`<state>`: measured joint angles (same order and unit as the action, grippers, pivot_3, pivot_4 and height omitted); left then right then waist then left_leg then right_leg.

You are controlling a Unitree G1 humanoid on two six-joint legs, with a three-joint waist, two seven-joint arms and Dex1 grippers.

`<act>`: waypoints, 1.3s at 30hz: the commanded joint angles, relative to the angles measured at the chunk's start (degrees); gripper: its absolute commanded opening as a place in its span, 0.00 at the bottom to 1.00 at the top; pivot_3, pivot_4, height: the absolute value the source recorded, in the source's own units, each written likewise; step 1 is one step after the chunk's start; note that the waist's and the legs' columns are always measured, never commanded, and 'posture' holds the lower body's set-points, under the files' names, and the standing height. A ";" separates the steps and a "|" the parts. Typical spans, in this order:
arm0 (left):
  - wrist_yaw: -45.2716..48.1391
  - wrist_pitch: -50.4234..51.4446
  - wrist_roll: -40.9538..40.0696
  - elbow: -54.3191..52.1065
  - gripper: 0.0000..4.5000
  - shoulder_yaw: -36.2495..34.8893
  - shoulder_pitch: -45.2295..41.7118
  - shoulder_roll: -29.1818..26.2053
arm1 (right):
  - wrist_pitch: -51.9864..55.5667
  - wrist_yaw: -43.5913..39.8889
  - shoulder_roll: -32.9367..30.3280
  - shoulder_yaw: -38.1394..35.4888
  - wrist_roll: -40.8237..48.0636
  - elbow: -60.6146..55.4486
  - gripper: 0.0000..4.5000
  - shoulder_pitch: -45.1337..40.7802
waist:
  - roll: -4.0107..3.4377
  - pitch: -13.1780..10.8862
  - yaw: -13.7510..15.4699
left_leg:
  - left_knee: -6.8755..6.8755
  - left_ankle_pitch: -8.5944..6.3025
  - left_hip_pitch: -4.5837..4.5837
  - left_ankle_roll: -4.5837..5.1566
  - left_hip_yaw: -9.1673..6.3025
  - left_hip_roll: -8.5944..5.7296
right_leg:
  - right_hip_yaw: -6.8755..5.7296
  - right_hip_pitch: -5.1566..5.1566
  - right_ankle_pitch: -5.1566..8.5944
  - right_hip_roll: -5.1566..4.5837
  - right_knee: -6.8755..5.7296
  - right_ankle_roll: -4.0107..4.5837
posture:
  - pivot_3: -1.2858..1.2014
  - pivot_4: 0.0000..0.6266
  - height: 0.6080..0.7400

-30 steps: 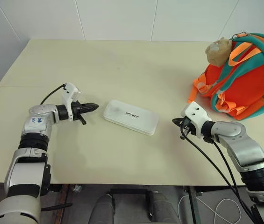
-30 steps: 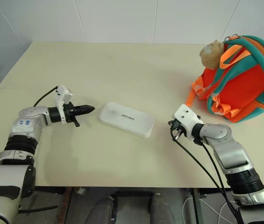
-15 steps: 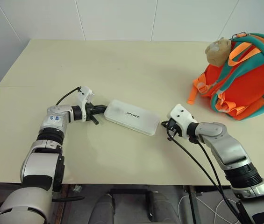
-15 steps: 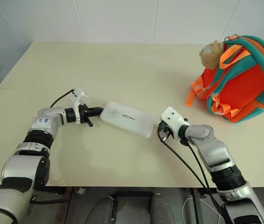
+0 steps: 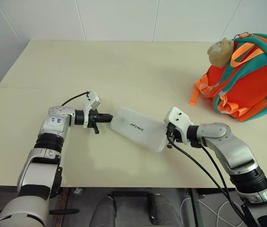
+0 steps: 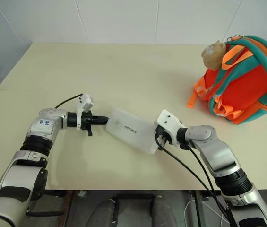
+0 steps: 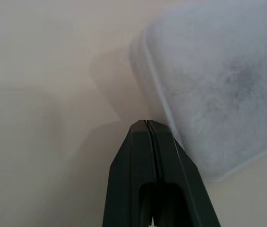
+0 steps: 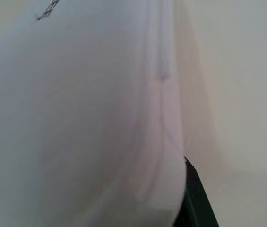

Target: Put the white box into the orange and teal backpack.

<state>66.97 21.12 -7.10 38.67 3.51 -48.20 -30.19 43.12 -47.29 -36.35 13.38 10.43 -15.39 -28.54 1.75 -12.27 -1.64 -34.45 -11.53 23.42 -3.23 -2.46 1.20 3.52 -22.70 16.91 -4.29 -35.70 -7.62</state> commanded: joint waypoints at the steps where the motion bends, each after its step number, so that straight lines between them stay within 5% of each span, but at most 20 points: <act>1: 0.57 2.39 -0.97 -5.36 0.01 0.20 0.82 -1.04 | -0.78 -1.07 -1.64 0.07 -0.27 -1.25 0.00 -0.64 | 0.00 0.00 0.02 | -0.01 0.00 0.01 0.00 0.00 0.00 | 0.00 0.00 0.00 0.00 0.00 0.00 | 0.52 0.24 1.00; 11: -2.15 2.72 -1.10 -5.62 0.01 -1.16 1.06 -0.75 | -3.22 0.76 -3.59 -0.21 -4.93 4.05 0.00 -2.68 | 0.00 0.00 -0.04 | -0.01 0.00 0.00 0.00 -0.01 0.00 | 0.00 0.00 0.01 0.00 0.01 0.02 | 0.52 0.24 1.00; 19: -3.79 -2.24 -0.56 1.14 0.01 -1.52 -2.83 0.03 | -1.34 -2.44 -13.41 -0.52 -8.04 -0.29 0.00 -1.57 | 0.00 0.00 0.15 | -0.01 0.00 0.04 0.00 -0.02 -0.01 | -0.01 -0.01 0.01 -0.02 0.08 0.01 | 0.52 0.24 1.00; 29: -4.00 -10.82 0.48 14.14 0.01 -1.41 -10.20 3.96 | 9.40 -9.93 -22.60 -5.70 1.44 -17.83 0.00 6.32 | 0.01 -0.01 0.02 | -0.04 -0.04 0.12 -0.03 -0.02 -0.01 | -0.02 -0.04 0.04 -0.01 0.11 -0.04 | 0.52 0.24 1.00; 39: -2.62 -13.97 1.56 19.42 0.01 -0.87 -13.15 5.92 | 16.20 -7.67 -19.97 -4.78 9.06 -24.76 0.00 7.92 | 0.02 -0.02 0.13 | -0.15 -0.05 0.14 -0.03 -0.01 -0.01 | -0.01 -0.02 0.03 -0.01 0.11 -0.05 | 0.52 0.24 1.00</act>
<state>63.90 8.23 -5.87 58.07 2.87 -59.49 -24.39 58.99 -55.98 -56.59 8.70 18.98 -38.41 -20.38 1.78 -12.29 -1.50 -34.61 -11.57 23.58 -3.26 -2.48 1.19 3.51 -22.73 16.94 -4.31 -35.59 -7.68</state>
